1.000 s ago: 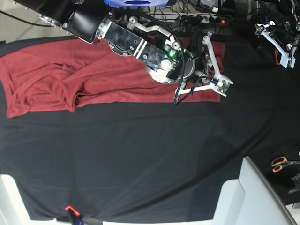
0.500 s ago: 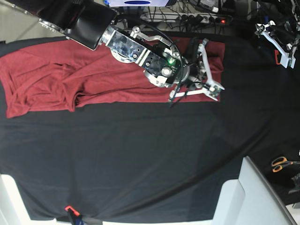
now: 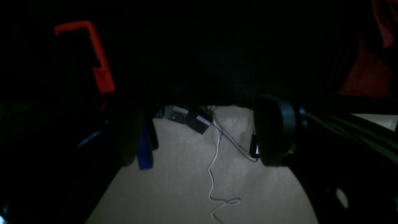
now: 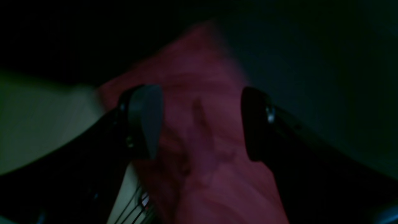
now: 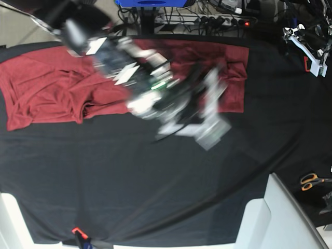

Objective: Fold the T-shirt properly

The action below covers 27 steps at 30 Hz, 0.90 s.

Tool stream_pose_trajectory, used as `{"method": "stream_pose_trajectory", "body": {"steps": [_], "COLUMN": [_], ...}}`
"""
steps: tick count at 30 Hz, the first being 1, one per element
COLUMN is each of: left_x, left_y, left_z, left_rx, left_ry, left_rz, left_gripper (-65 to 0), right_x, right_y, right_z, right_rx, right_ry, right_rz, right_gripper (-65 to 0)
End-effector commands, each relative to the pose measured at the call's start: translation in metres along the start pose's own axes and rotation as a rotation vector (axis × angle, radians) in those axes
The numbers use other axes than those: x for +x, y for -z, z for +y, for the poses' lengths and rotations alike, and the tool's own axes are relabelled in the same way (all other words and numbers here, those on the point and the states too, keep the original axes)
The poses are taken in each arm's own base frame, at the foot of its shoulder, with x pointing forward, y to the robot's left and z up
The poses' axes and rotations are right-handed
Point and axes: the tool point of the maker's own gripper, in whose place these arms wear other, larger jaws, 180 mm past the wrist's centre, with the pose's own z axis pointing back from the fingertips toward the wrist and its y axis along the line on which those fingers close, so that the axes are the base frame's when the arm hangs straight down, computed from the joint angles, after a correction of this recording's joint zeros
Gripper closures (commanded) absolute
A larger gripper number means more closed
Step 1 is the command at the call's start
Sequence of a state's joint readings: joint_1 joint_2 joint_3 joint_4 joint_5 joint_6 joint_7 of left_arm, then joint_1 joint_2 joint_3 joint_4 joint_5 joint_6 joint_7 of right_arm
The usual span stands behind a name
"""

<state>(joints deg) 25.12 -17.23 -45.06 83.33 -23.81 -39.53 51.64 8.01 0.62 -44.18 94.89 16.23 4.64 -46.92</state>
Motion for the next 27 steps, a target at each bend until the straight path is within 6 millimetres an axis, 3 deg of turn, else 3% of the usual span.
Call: {"method": "stream_pose_trajectory", "body": {"steps": [1, 4, 6, 8, 10, 11, 13, 16, 18, 20, 24, 27], "left_x": [0.009, 0.009, 0.009, 0.010, 0.012, 0.013, 0.014, 0.019, 0.019, 0.019, 0.018, 0.019], "left_y": [-0.006, -0.007, -0.007, -0.007, -0.007, -0.007, -0.007, -0.005, -0.005, -0.005, -0.005, -0.007], "left_z": [0.007, 0.007, 0.007, 0.007, 0.007, 0.006, 0.005, 0.006, 0.006, 0.005, 0.006, 0.010], "left_rx": [0.012, 0.012, 0.013, 0.013, 0.013, 0.013, 0.011, 0.010, 0.010, 0.009, 0.011, 0.018], "left_ry": [0.021, 0.022, 0.021, 0.021, 0.022, 0.026, 0.029, 0.023, 0.023, 0.024, 0.022, 0.032], "left_rz": [-0.027, -0.026, -0.029, -0.030, -0.034, -0.037, -0.038, -0.049, -0.047, -0.047, -0.046, -0.045], "left_gripper": [-52.3, -52.3, -52.3, -52.3, -52.3, -52.3, -52.3, -52.3, -52.3, -52.3, -52.3, -52.3], "right_x": [0.006, -0.026, -0.054, -0.078, -0.098, -0.104, -0.116, -0.130, -0.136, -0.139, -0.144, -0.145], "right_y": [-0.014, -0.051, -0.071, -0.085, -0.096, -0.098, -0.097, -0.094, -0.092, -0.091, -0.095, -0.101], "right_z": [-0.020, -0.094, -0.128, -0.149, -0.166, -0.171, -0.175, -0.179, -0.179, -0.178, -0.183, -0.191], "right_rx": [-0.046, -0.260, -0.366, -0.441, -0.499, -0.514, -0.527, -0.536, -0.536, -0.535, -0.578, -0.640], "right_ry": [0.067, 0.360, 0.479, 0.549, 0.579, 0.583, 0.591, 0.601, 0.609, 0.612, 0.649, 0.626], "right_rz": [-0.048, -0.085, -0.086, -0.090, -0.086, -0.080, -0.053, -0.018, -0.001, 0.006, 0.009, 0.007], "right_gripper": [-37.5, -37.4, -32.6, -18.9, -0.9, 0.0, -2.9, -0.2, -2.1, -8.3, -28.7, -32.0]}}
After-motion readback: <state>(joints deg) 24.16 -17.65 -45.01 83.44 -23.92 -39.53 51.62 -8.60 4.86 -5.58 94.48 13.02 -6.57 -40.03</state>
